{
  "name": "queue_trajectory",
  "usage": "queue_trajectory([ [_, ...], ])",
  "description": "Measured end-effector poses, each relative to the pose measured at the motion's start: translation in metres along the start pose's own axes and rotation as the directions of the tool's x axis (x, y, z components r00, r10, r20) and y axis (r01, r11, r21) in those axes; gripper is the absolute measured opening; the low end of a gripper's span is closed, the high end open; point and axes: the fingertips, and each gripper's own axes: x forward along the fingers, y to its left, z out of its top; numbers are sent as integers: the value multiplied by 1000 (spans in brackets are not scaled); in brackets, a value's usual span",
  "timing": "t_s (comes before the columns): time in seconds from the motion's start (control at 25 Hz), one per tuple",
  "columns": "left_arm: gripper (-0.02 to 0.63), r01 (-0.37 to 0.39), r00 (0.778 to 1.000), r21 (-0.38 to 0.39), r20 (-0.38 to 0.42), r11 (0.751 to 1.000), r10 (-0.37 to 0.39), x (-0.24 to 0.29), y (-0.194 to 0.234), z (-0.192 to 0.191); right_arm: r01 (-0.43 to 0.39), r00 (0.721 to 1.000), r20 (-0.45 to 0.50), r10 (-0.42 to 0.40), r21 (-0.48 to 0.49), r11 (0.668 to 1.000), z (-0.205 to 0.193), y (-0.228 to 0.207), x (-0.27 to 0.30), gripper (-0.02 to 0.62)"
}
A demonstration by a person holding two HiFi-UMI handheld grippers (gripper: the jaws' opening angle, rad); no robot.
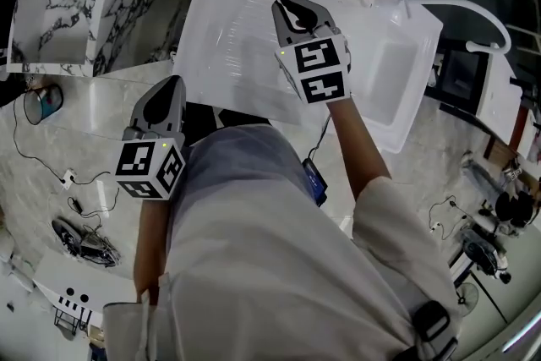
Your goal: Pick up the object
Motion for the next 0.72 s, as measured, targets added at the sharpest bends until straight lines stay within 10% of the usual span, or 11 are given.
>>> queue_trajectory([
  [0.72, 2, -24, 999, -53, -31, 998, 22, -4, 39, -6, 96, 987, -107, -121, -212, 973, -6, -25, 68, 91],
])
